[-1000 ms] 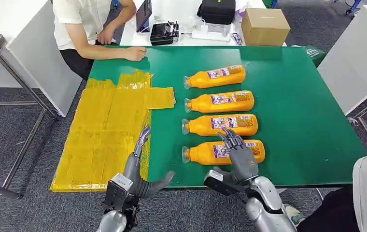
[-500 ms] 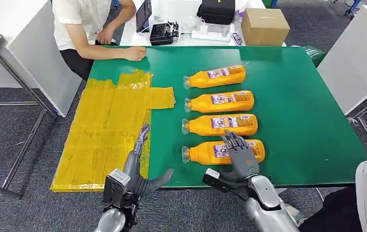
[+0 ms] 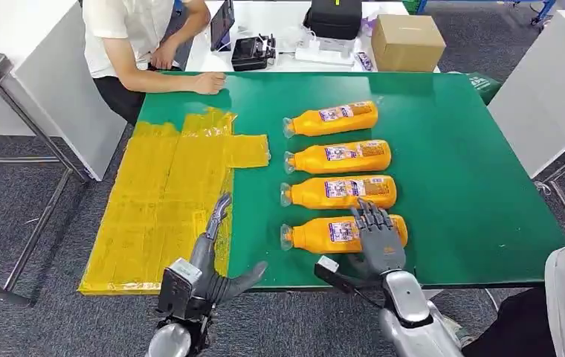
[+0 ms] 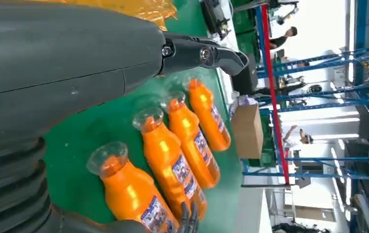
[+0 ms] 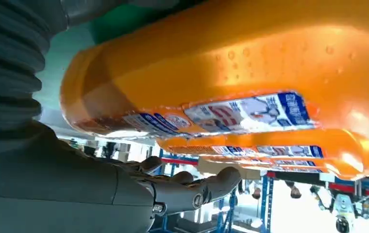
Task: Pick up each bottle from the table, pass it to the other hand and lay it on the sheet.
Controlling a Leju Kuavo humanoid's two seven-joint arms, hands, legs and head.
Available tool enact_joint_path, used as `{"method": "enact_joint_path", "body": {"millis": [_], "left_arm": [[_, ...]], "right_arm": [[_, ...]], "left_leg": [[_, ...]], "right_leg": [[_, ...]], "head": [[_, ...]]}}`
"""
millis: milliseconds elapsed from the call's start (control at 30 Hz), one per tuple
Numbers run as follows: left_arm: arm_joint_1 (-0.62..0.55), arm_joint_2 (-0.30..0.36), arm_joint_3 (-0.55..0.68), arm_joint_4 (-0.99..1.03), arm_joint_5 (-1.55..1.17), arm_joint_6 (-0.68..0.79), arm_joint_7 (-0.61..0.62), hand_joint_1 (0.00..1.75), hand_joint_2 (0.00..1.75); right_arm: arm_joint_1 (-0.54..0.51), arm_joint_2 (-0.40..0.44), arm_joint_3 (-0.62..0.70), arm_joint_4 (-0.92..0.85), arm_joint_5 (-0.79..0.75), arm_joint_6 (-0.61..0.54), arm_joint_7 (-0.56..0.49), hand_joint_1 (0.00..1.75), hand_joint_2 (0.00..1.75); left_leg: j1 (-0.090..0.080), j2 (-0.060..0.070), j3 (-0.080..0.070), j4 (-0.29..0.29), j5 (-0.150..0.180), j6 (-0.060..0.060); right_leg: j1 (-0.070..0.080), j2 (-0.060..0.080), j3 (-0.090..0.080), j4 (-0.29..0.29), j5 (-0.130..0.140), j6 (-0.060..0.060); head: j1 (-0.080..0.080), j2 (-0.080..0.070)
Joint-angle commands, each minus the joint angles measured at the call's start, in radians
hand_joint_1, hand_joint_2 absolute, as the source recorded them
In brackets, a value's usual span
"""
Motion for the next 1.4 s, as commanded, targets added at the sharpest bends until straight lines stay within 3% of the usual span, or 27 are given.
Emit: {"method": "enact_joint_path", "body": {"millis": [33,500,867,900,933,967,1000,1267,1400], "left_arm": [[0.005,0.009,0.026,0.001,-0.006,0.009,0.023,0.0,1.75],[-0.033,0.016,0.003,0.052,0.039,0.009,0.006,0.0,1.75],[-0.032,0.022,-0.008,0.058,0.049,0.011,0.007,0.0,1.75],[-0.034,0.024,-0.009,0.061,0.05,0.011,0.008,0.0,1.75],[-0.034,0.024,-0.009,0.061,0.05,0.011,0.008,0.0,1.75],[-0.034,0.024,-0.009,0.061,0.05,0.011,0.008,0.0,1.75],[-0.035,0.027,-0.01,0.062,0.052,0.011,0.009,0.0,1.75],[-0.047,0.038,-0.026,0.069,0.061,0.004,0.011,0.0,1.75],[-0.048,0.04,-0.028,0.068,0.061,0.004,0.011,0.0,1.75]], "right_arm": [[0.029,-0.019,-0.003,0.065,0.01,0.086,0.039,0.0,1.75],[-0.076,-0.019,-0.063,0.334,-0.054,0.02,-0.029,0.0,1.75],[-0.081,-0.003,-0.071,0.374,-0.074,0.052,-0.03,0.0,1.75],[-0.084,-0.006,-0.076,0.387,-0.091,0.062,-0.048,0.65,1.75],[-0.082,-0.008,-0.077,0.387,-0.093,0.059,-0.051,0.65,1.75],[-0.082,-0.008,-0.077,0.387,-0.093,0.059,-0.051,1.57,1.75],[-0.084,-0.005,-0.088,0.402,-0.121,0.079,-0.071,1.73,1.75],[-0.056,0.018,-0.124,0.435,-0.286,0.138,-0.222,1.75,1.75],[-0.052,0.015,-0.109,0.433,-0.277,0.13,-0.224,1.75,1.75]], "left_leg": [[0.0,-0.001,0.002,-0.001,0.0,-0.001],[0.001,-0.003,0.009,-0.003,0.003,-0.001],[0.001,-0.002,0.014,-0.003,0.002,0.0],[0.001,-0.002,0.014,-0.003,0.002,0.0],[0.001,-0.002,0.017,-0.002,0.001,0.0],[0.001,-0.002,0.016,-0.003,0.002,0.0],[0.0,-0.002,0.017,-0.002,0.001,0.0],[0.001,-0.005,0.017,-0.004,0.003,0.0],[0.001,-0.002,0.021,-0.002,0.0,0.0]], "right_leg": [[0.001,-0.002,0.003,-0.001,0.0,-0.001],[0.001,-0.006,0.001,-0.004,0.003,-0.002],[0.001,-0.005,0.004,-0.005,0.003,-0.002],[0.001,-0.005,0.004,-0.006,0.003,-0.002],[0.001,-0.004,0.006,-0.005,0.002,-0.002],[0.001,-0.005,0.005,-0.005,0.002,-0.002],[0.0,-0.004,0.006,-0.004,0.001,-0.002],[0.002,-0.008,0.007,-0.007,0.002,-0.003],[0.002,-0.004,0.011,-0.006,0.001,-0.002]], "head": [[0.0,0.0],[0.0,0.0],[0.0,0.0],[0.0,0.0],[0.0,0.0],[0.0,0.0],[0.0,0.0],[0.0,0.0],[0.0,0.0]]}}
